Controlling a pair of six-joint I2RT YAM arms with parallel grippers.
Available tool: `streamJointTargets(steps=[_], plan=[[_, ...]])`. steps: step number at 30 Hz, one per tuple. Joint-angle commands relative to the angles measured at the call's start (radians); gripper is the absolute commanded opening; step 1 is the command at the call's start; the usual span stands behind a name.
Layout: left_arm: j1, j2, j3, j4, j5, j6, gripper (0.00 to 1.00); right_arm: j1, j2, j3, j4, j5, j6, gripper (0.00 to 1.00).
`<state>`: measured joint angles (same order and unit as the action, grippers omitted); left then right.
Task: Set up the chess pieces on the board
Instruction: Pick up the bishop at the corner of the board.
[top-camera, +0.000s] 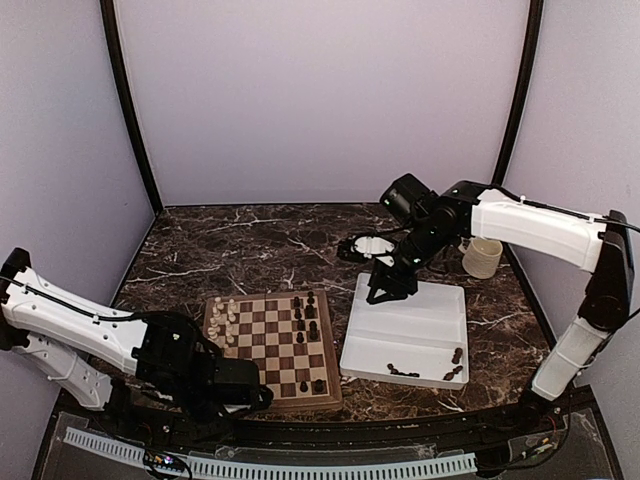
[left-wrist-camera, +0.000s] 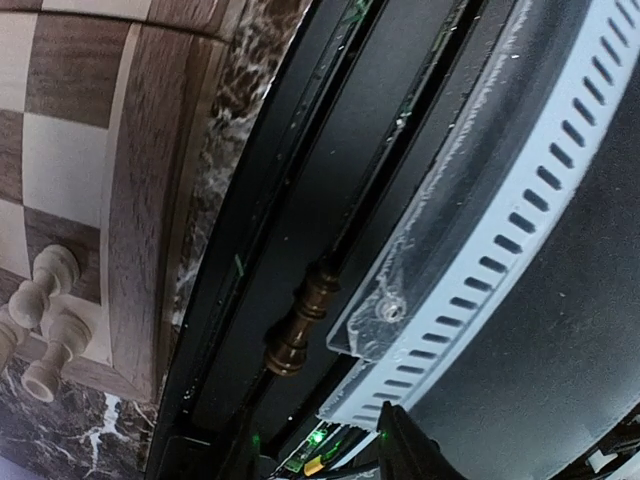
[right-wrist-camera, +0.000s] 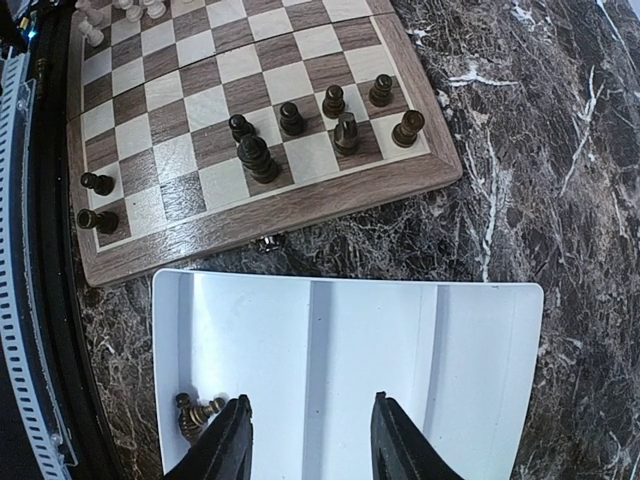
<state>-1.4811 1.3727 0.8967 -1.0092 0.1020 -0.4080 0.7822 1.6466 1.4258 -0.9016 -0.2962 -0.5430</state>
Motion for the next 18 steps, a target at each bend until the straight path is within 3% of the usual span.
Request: streamJointTargets(steps=[1, 18], plan=[[-0.02, 0.01, -0.046, -0.008, -0.039, -0.018, 0.42, -0.002, -0.041, -0.012, 0.029, -0.027, 0.01, 0.42], [-0.119, 0.212, -0.059, -0.013, -0.067, -0.011, 0.36, -0.003, 0.003, 0.012, 0.028, -0.055, 0.006, 0.42]])
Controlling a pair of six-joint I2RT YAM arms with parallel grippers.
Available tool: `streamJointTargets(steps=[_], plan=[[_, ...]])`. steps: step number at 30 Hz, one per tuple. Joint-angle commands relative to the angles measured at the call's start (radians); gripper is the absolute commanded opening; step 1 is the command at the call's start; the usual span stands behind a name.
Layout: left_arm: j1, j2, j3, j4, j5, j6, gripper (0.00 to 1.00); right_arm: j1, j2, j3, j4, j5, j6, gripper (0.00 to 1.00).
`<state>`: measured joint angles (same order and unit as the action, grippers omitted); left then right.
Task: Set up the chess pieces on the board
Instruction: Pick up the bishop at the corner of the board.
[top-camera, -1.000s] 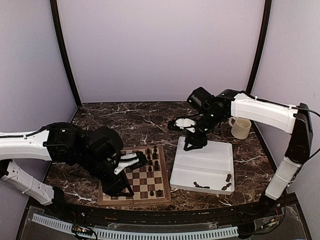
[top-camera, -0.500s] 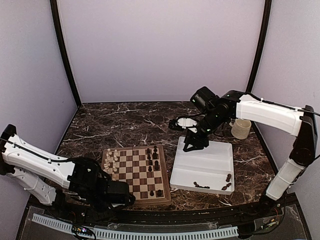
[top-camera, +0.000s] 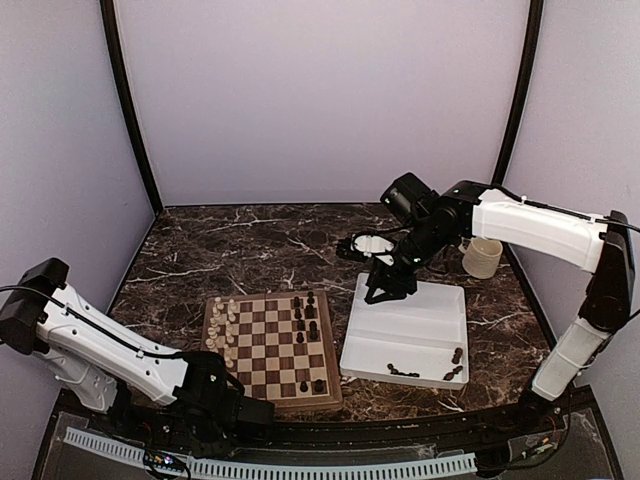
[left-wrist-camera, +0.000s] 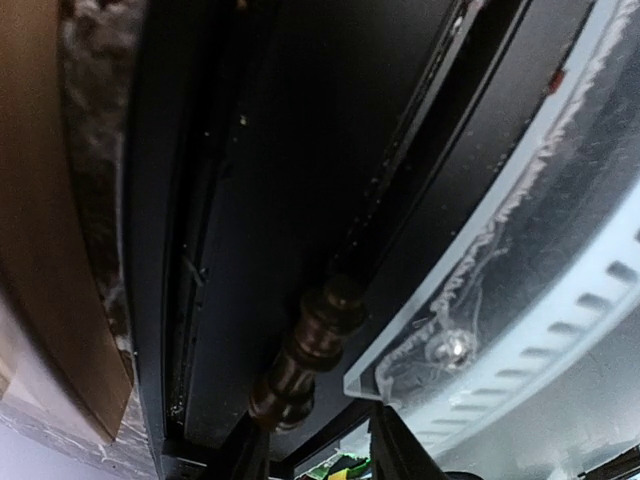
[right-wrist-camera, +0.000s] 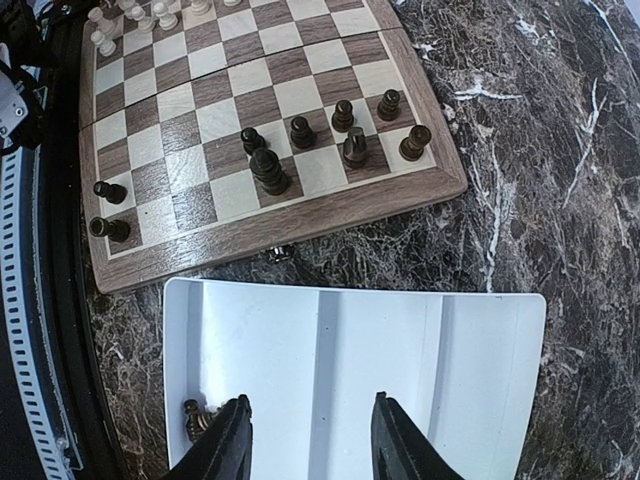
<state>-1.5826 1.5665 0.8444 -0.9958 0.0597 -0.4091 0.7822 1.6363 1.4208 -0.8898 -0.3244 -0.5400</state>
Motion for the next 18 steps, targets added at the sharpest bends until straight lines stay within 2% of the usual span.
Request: streamJointTargets(steps=[1, 9, 13, 18], plan=[[-0.019, 0.028, -0.005, -0.028, -0.037, -0.016, 0.36, -0.003, 0.015, 0.017, 0.016, -0.028, 0.001, 0.42], [-0.027, 0.087, 0.028, -0.016, -0.117, -0.026, 0.33, -0.003, 0.024, 0.02, 0.013, -0.042, 0.006, 0.42], [-0.026, 0.065, 0.049, -0.053, -0.127, -0.029, 0.33, -0.003, 0.016, 0.014, 0.009, -0.039, 0.006, 0.42], [-0.025, 0.003, 0.077, -0.089, -0.153, -0.03, 0.39, -0.003, 0.02, 0.013, 0.012, -0.043, 0.008, 0.42]])
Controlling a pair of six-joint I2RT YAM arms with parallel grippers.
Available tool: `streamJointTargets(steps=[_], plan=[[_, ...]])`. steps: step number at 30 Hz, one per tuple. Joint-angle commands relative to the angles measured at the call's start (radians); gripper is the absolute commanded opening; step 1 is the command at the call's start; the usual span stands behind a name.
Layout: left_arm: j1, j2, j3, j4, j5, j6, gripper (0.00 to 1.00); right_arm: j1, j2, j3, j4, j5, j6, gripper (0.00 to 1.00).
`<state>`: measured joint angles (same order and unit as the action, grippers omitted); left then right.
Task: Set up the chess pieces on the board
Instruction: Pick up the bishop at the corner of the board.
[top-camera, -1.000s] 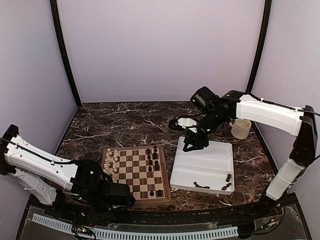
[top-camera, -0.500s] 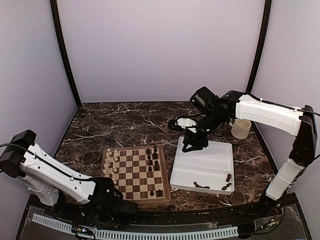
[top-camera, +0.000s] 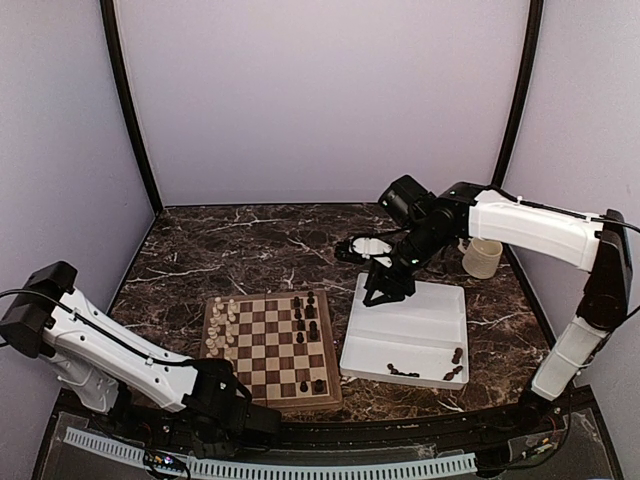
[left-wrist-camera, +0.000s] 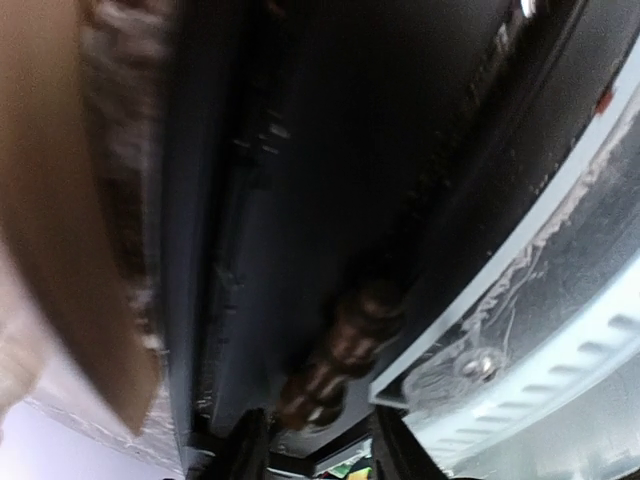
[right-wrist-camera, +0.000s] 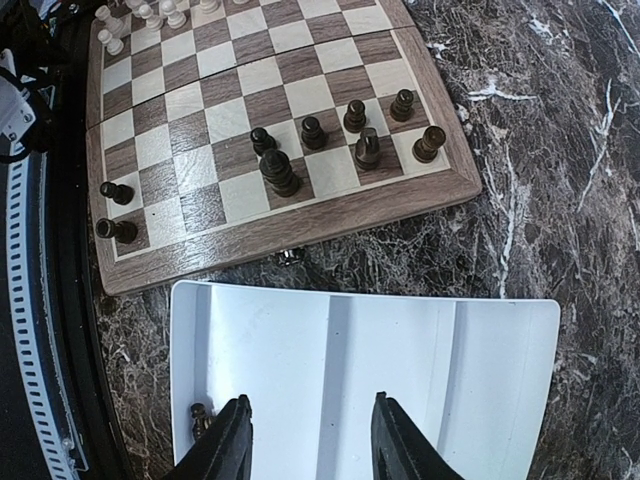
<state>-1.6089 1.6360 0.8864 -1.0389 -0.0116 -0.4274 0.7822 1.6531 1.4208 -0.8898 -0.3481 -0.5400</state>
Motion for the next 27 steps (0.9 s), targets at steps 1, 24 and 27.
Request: streamJointTargets(steps=[1, 24, 27], plan=[[0.001, -0.071, 0.042, -0.04, -0.09, -0.013, 0.41, -0.002, 0.006, 0.015, 0.012, -0.021, 0.008, 0.41], [0.012, 0.051, 0.016, 0.013, -0.05, 0.059, 0.31, -0.003, 0.007, 0.009, 0.012, -0.025, 0.002, 0.41], [0.012, 0.066, 0.017, 0.014, -0.045, 0.061, 0.31, -0.003, 0.008, 0.009, 0.014, -0.025, 0.002, 0.41]])
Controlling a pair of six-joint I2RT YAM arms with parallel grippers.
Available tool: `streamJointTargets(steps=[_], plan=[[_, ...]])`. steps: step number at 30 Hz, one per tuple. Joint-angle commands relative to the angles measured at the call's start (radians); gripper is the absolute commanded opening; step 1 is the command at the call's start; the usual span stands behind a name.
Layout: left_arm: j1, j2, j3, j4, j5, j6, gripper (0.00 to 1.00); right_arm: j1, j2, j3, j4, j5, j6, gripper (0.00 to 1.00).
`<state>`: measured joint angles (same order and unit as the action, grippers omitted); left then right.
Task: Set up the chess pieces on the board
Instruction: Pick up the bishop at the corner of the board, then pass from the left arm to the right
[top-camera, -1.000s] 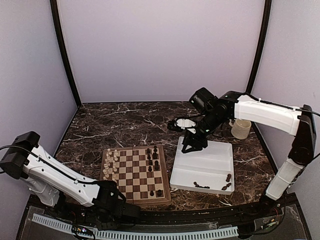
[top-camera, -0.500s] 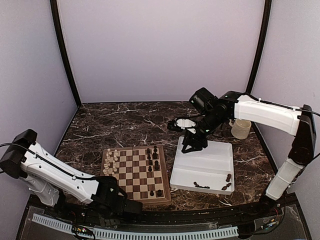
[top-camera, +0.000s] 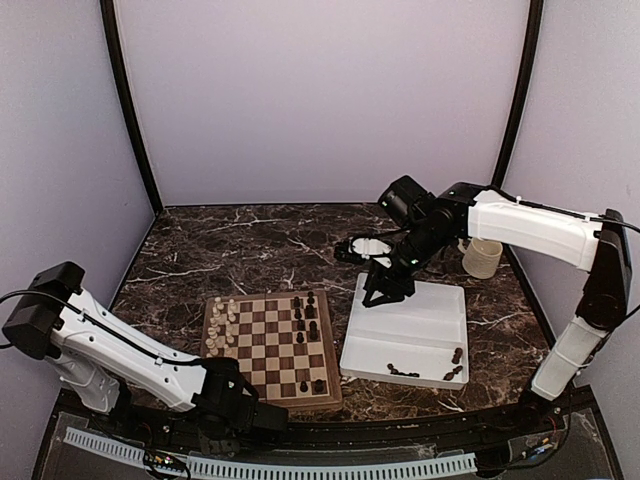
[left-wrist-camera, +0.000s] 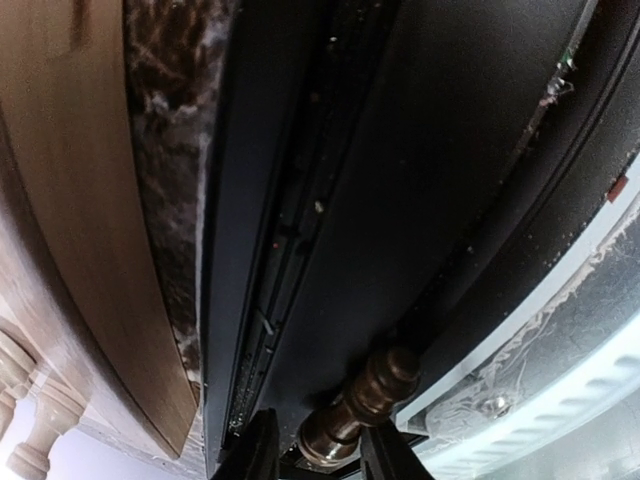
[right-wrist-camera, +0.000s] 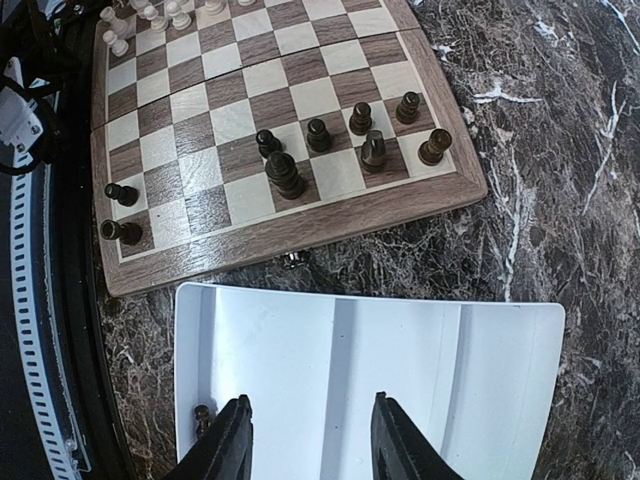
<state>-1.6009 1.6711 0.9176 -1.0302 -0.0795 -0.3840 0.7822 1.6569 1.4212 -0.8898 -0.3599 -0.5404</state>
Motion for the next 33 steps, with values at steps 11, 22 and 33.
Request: streamJointTargets(steps=[11, 22, 33], plan=[[0.048, -0.119, 0.215, -0.086, -0.069, -0.017, 0.15, -0.004, -0.015, 0.03, -0.011, 0.016, -0.015, 0.41], [0.368, -0.373, 0.353, 0.228, -0.166, 0.197, 0.17, -0.081, -0.055, 0.106, 0.104, 0.102, 0.068, 0.45], [0.645, -0.323, 0.239, 0.667, 0.033, 0.391, 0.17, -0.26, 0.12, 0.436, -0.055, -0.256, 0.156, 0.98]])
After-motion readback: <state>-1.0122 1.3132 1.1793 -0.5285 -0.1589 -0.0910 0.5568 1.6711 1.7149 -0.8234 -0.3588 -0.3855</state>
